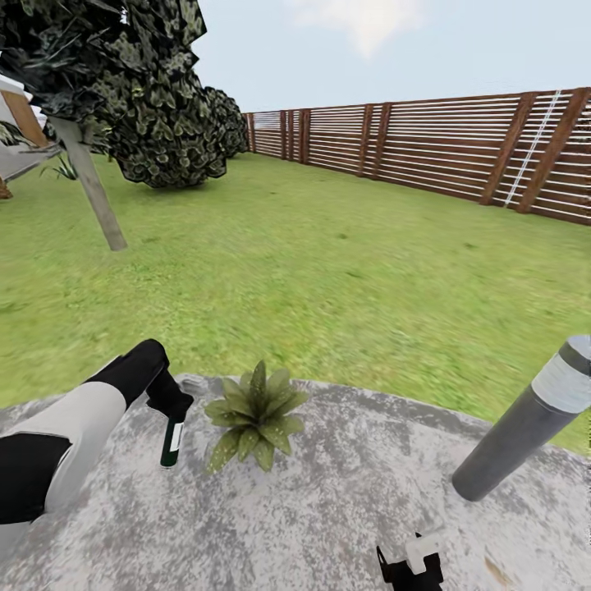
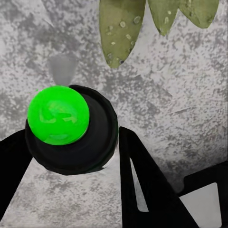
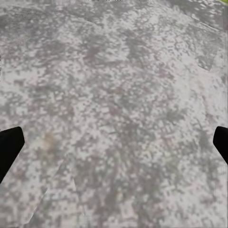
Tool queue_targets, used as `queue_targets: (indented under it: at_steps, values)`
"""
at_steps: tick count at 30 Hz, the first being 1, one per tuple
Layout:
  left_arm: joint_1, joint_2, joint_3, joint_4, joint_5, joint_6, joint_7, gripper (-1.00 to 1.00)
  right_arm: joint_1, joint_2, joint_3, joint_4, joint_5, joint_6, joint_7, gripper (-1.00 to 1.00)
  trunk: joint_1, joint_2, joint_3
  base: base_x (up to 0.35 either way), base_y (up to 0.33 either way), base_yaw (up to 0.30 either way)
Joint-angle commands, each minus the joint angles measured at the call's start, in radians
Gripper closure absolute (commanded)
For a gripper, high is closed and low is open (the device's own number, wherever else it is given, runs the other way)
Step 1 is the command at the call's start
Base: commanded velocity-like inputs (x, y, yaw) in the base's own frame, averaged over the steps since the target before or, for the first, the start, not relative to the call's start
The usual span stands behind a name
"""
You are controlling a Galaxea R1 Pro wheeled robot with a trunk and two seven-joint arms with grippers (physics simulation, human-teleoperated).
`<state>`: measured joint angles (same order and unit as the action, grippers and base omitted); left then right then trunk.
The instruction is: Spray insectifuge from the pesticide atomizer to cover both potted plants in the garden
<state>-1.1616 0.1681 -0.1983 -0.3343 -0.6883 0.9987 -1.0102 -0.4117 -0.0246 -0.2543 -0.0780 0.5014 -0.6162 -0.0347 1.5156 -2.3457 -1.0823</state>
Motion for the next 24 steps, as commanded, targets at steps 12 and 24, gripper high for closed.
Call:
queue_targets:
  at_steps: [12, 24]
  values:
    - [0.000, -0.003, -0.001, -0.001, -0.008, 0.005, -0.010, 1.00, -0.001, 0.001, -0.006, 0.001, 0.010, -0.003, -0.004, -1.00, 0.000, 0.000, -0.001, 0.250, 0.249, -0.084]
    - [0.000, -0.001, -0.001, 0.006, -0.008, 0.004, -0.009, 1.00, -0.001, 0.000, -0.006, 0.001, 0.010, -0.003, -0.004, -1.00, 0.000, 0.000, -0.001, 0.043, 0.058, -0.284]
